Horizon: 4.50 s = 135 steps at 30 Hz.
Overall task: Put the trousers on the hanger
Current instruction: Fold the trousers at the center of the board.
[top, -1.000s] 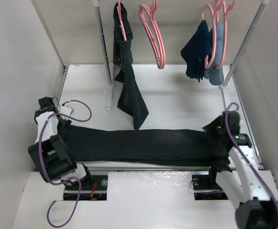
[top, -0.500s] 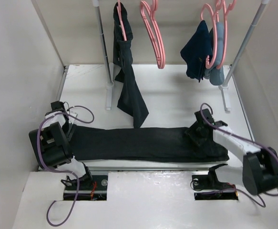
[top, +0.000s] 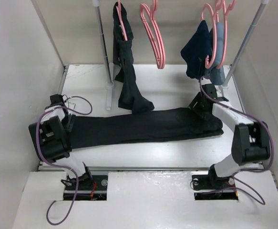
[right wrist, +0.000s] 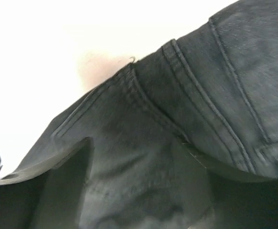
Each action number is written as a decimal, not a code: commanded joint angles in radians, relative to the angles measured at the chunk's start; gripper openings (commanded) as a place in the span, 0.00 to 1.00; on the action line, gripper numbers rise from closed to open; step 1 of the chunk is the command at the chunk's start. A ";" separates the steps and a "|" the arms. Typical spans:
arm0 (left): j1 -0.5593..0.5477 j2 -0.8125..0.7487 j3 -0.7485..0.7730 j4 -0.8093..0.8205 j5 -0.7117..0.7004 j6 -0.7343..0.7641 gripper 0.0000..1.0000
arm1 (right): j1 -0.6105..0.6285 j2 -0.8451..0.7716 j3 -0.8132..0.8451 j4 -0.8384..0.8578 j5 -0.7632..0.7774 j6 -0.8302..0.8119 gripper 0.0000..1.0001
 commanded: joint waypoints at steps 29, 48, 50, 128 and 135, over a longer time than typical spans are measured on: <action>-0.008 -0.193 -0.014 -0.086 0.161 0.009 0.58 | -0.455 -0.280 -0.336 0.052 -0.112 0.074 0.00; -0.181 -0.154 0.129 -0.264 0.359 -0.109 0.59 | -0.310 -0.893 0.121 -0.149 0.203 -0.300 0.00; -0.242 -0.154 0.115 -0.255 0.400 -0.121 0.59 | -0.268 -0.906 0.143 -0.131 0.168 -0.354 0.00; -0.266 -0.058 0.118 -0.261 0.390 -0.180 0.57 | 1.249 0.564 0.839 0.337 0.541 -0.728 0.00; -0.241 -0.138 0.178 -0.293 0.400 -0.180 0.60 | 1.249 0.588 0.809 0.251 0.320 -0.703 0.26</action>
